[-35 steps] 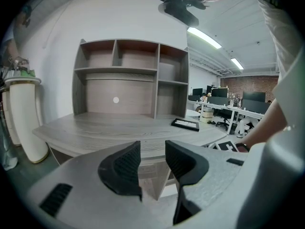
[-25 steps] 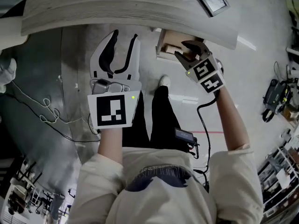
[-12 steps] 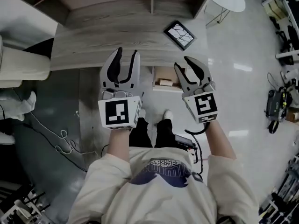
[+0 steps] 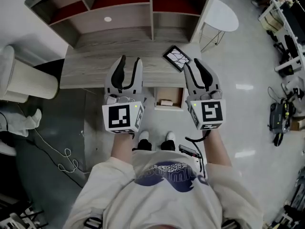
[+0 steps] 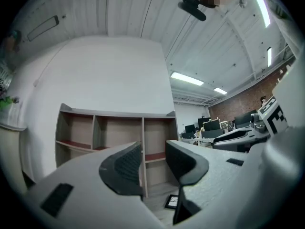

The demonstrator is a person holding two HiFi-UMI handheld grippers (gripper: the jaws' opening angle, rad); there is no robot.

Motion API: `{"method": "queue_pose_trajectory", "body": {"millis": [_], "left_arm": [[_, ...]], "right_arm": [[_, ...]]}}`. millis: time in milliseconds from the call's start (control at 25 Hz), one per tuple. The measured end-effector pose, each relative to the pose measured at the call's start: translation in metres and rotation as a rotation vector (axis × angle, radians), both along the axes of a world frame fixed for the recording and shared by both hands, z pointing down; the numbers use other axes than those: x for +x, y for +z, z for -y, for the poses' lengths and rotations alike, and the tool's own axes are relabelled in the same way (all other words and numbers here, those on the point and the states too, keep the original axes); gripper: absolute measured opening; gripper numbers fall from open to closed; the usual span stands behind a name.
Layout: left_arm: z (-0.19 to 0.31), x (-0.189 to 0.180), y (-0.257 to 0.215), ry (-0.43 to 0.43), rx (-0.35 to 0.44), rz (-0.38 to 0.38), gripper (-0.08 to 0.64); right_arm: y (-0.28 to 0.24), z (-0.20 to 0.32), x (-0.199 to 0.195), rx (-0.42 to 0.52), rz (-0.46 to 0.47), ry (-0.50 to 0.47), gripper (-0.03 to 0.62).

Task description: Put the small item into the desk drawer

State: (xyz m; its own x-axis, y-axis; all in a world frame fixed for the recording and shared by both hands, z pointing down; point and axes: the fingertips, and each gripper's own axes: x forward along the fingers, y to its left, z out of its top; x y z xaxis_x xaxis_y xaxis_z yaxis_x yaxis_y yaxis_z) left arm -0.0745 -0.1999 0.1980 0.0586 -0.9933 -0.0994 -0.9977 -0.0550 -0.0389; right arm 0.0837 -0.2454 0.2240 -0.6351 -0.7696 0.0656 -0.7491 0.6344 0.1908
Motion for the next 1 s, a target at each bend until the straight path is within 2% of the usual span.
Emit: {"method": "queue_pose_trajectory", "body": {"millis": [240, 440, 560, 680, 1000], "left_arm": [[-0.006, 0.002, -0.048, 0.018, 0.113, 0.002, 0.146], [-0.01, 0.011, -0.063, 0.037, 0.148, 0.034, 0.127], [-0.014, 0.013, -0.066, 0.035, 0.164, 0.054, 0.051], [-0.015, 0.016, -0.066, 0.043, 0.166, 0.065, 0.011], [-0.017, 0.018, -0.062, 0.071, 0.162, 0.055, 0.008]], "right_arm": [[-0.036, -0.003, 0.024, 0.028, 0.114, 0.118, 0.057], [-0.051, -0.005, 0.04, 0.056, 0.148, 0.176, 0.016], [-0.056, -0.007, 0.043, 0.077, 0.148, 0.19, 0.002], [-0.057, -0.007, 0.045, 0.089, 0.148, 0.194, 0.0], [-0.051, -0.009, 0.034, 0.079, 0.143, 0.173, -0.002]]}}
